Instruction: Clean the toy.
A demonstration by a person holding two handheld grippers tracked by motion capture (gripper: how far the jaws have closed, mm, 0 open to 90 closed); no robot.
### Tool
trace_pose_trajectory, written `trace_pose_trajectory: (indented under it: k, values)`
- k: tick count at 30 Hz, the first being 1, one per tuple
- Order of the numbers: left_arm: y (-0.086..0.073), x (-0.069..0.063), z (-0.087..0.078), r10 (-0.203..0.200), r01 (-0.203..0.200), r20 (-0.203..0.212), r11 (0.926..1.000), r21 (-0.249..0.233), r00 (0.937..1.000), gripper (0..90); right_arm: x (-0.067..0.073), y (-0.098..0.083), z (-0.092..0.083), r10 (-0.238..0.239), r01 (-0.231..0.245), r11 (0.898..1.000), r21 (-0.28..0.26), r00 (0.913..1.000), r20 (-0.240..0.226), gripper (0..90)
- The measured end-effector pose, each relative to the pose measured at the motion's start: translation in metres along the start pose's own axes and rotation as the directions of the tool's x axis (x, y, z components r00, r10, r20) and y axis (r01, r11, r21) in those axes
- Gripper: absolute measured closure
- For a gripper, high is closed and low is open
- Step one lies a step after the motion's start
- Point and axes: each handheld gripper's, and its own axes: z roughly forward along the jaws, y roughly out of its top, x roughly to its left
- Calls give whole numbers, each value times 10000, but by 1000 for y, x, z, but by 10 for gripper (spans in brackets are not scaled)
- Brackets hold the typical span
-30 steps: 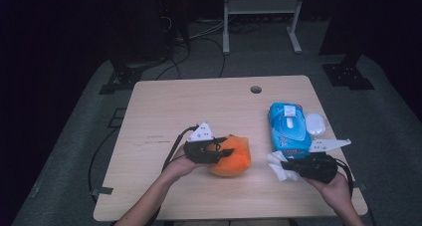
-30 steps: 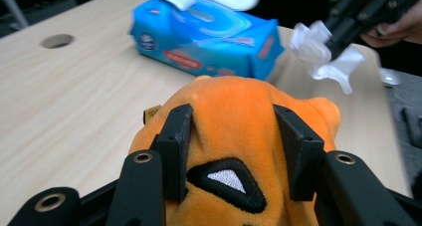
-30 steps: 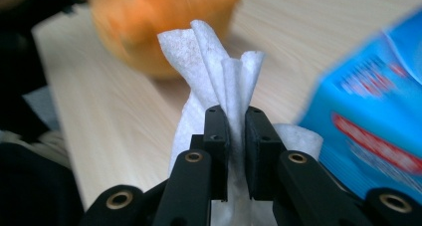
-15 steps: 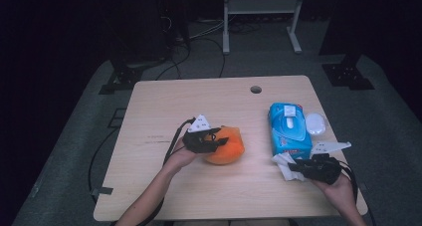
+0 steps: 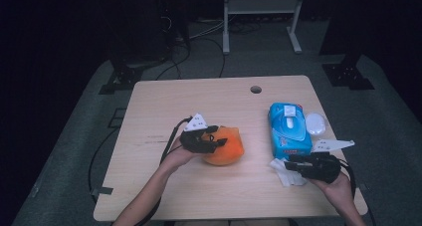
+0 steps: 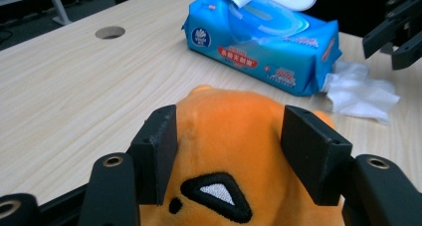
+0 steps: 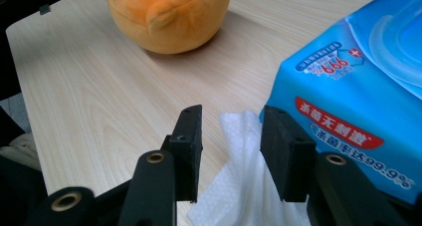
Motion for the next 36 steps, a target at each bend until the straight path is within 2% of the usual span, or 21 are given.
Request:
trace_pose_trajectory:
  k: [8,12,14,22,26,36]
  values:
    - [2,1,-12,-39,38,-113,10000,-50,9999,284,3,6,4,-124,124,9999,-25,9999,22,536]
    - [-2,3,-20,-294,292,-219,9995,-85,9993,250,5,8,6,-178,178,9998,-2,9998,77,514]
    - [-4,4,-25,-441,438,-187,9989,-154,9989,240,6,9,6,-215,215,9998,-15,9997,101,506]
    - [-11,6,-43,-521,513,-379,9984,-219,9979,218,6,9,8,-232,232,9997,-11,9996,153,480]
    - [-15,9,-50,-589,586,-473,9983,-80,9971,204,6,10,9,-257,256,9997,29,9995,186,466]
    - [-28,12,-65,-797,790,-701,9968,-115,9944,185,7,9,10,-276,274,9996,66,9993,252,452]
